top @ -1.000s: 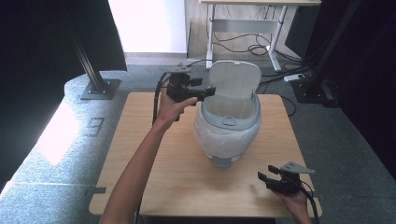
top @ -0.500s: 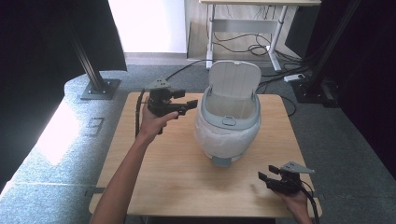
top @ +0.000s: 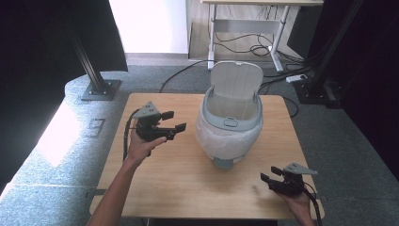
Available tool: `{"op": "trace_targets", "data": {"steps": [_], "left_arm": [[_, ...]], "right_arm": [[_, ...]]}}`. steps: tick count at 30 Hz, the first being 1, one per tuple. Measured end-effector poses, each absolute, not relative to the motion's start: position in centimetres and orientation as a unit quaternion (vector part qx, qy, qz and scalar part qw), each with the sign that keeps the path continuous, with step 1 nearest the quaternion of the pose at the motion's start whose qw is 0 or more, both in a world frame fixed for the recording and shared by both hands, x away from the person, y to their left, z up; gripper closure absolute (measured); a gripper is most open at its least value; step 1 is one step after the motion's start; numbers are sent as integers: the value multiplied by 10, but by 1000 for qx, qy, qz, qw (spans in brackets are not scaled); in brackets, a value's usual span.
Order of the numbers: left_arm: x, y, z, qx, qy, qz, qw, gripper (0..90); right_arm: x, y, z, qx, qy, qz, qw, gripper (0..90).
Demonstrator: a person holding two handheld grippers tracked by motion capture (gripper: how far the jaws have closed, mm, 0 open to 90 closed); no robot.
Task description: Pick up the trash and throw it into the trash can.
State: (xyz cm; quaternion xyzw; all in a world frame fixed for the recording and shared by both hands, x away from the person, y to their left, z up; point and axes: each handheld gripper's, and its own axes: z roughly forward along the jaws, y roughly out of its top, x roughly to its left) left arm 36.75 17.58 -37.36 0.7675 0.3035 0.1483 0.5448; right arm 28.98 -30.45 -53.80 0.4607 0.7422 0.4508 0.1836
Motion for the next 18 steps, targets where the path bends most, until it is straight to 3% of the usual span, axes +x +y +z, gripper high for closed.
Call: {"op": "trace_targets", "data": {"steps": [18], "left_arm": [[328, 196, -472, 785, 353, 122, 495, 258]], "right_arm": [[291, -309, -536, 465, 737, 454, 186, 371]]}}
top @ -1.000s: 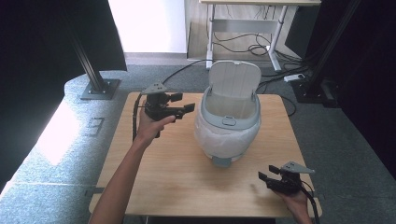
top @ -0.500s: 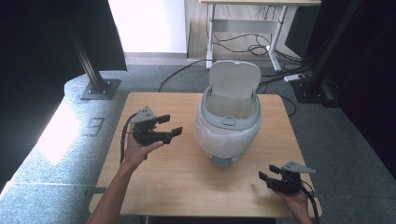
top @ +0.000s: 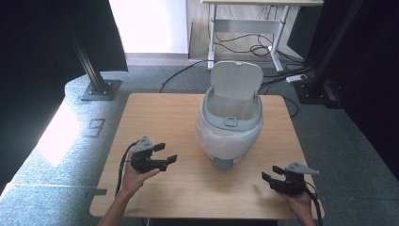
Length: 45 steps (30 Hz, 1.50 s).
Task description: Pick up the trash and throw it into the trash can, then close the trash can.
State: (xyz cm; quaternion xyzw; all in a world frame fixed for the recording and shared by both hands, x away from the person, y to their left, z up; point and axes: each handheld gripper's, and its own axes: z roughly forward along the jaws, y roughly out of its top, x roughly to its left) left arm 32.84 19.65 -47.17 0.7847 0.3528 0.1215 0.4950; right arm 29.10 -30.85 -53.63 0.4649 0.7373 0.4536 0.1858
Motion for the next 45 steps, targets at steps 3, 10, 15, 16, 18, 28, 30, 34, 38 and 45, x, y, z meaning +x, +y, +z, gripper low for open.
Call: {"op": "trace_targets", "data": {"steps": [3, 10, 15, 16, 18, 28, 30, 34, 38, 45], "left_arm": [[327, 193, -481, 790, 353, 126, 485, 257], [329, 191, -487, 790, 354, 120, 486, 257], [330, 190, -492, 793, 354, 116, 482, 257], [330, 189, -494, 795, 354, 116, 479, 257], [330, 189, -496, 796, 355, 117, 475, 257], [329, 191, -500, 797, 357, 117, 472, 257], [329, 191, -500, 796, 358, 117, 473, 257], [328, 191, -500, 796, 358, 116, 475, 257], [328, 190, -501, 797, 357, 113, 474, 257], [327, 189, -502, 799, 356, 112, 472, 258]], "right_arm": [[293, -309, -532, 468, 733, 457, 187, 360], [297, -313, -508, 461, 717, 477, 215, 309], [301, -317, -486, 452, 712, 484, 233, 304], [302, -318, -481, 450, 710, 488, 233, 304], [305, -318, -471, 447, 703, 504, 229, 304], [334, -315, -414, 428, 695, 527, 236, 303], [340, -313, -402, 426, 692, 532, 237, 303], [349, -309, -385, 419, 692, 537, 237, 303], [357, -304, -373, 412, 695, 542, 232, 303], [373, -297, -357, 410, 694, 548, 224, 301]]}}
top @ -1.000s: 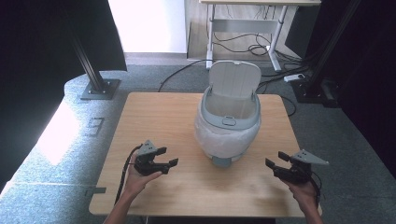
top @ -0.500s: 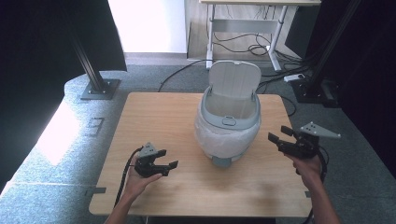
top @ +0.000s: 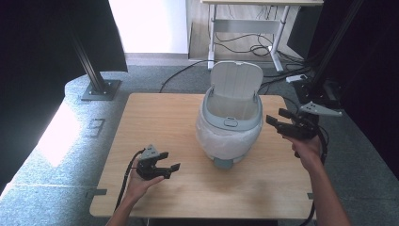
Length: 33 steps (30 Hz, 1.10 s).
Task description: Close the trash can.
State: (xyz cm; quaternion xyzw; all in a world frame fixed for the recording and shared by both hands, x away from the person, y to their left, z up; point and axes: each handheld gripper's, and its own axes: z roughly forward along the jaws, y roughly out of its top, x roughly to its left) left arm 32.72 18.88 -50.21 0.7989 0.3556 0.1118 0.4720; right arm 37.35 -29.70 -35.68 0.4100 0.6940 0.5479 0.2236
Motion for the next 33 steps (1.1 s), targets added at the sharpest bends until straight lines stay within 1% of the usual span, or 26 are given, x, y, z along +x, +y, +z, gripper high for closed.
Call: {"op": "trace_targets", "data": {"steps": [10, 24, 33], "left_arm": [[327, 186, -506, 803, 354, 107, 467, 258], [327, 187, -506, 803, 355, 106, 467, 258], [327, 188, -507, 802, 357, 104, 467, 258]], "right_arm": [[399, -285, -341, 407, 702, 543, 215, 296], [421, -278, -339, 412, 703, 542, 205, 293], [440, -274, -328, 412, 700, 549, 196, 286]]}}
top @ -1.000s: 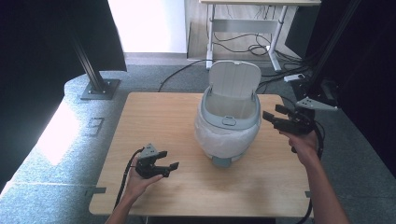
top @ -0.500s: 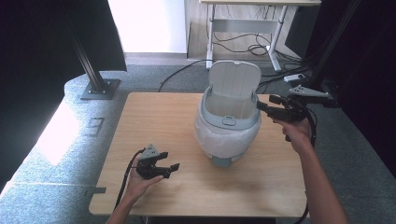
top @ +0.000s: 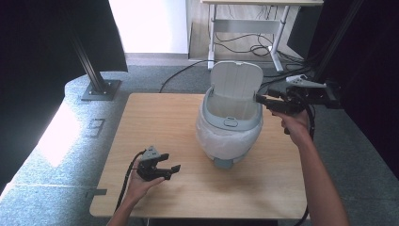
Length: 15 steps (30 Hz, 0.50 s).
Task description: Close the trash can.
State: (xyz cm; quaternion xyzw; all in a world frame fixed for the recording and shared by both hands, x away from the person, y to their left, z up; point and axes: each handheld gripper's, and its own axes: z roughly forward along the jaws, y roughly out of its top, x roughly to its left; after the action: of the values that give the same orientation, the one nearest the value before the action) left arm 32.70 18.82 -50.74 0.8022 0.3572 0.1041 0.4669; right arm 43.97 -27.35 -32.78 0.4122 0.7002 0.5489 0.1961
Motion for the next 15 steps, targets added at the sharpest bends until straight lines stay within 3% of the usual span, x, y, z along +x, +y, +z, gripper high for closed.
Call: {"op": "trace_targets", "data": {"steps": [15], "left_arm": [[328, 189, -510, 802, 363, 99, 464, 258]], "right_arm": [[472, -258, -302, 401, 693, 568, 188, 274]]}}
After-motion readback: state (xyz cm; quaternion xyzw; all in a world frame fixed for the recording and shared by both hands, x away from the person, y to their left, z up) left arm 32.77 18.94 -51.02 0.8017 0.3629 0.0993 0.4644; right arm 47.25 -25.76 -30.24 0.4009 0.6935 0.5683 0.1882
